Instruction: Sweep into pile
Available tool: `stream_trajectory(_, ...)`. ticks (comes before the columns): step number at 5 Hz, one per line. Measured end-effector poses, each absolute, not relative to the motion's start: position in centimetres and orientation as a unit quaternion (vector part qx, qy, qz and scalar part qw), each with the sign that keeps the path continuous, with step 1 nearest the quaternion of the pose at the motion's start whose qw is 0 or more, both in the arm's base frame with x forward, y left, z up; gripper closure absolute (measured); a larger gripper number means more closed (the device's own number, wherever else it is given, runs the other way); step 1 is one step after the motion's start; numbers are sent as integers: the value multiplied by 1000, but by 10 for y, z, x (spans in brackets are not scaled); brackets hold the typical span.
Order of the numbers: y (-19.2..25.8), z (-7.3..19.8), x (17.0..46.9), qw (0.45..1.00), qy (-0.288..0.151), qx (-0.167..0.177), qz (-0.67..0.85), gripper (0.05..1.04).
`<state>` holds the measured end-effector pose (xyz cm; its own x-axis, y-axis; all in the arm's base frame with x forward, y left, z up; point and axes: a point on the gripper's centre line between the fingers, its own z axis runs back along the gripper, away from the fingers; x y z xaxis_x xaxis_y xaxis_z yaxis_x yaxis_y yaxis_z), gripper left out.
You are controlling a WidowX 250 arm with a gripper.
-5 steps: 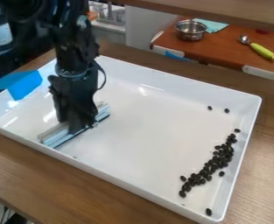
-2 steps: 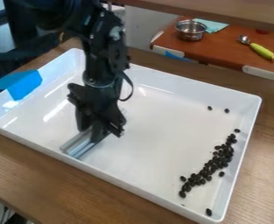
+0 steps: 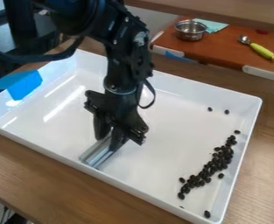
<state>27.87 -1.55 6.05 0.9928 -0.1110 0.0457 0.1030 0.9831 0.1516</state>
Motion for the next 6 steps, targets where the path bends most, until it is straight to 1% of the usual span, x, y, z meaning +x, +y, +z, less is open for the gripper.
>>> stream_trajectory(1,-26,60,277,996,-29,71,-48,734)
stream_trajectory(3,-57,62,271,998,-13,49,-35,734)
stream_trajectory(6,-95,67,282,1000,5,24,10,734)
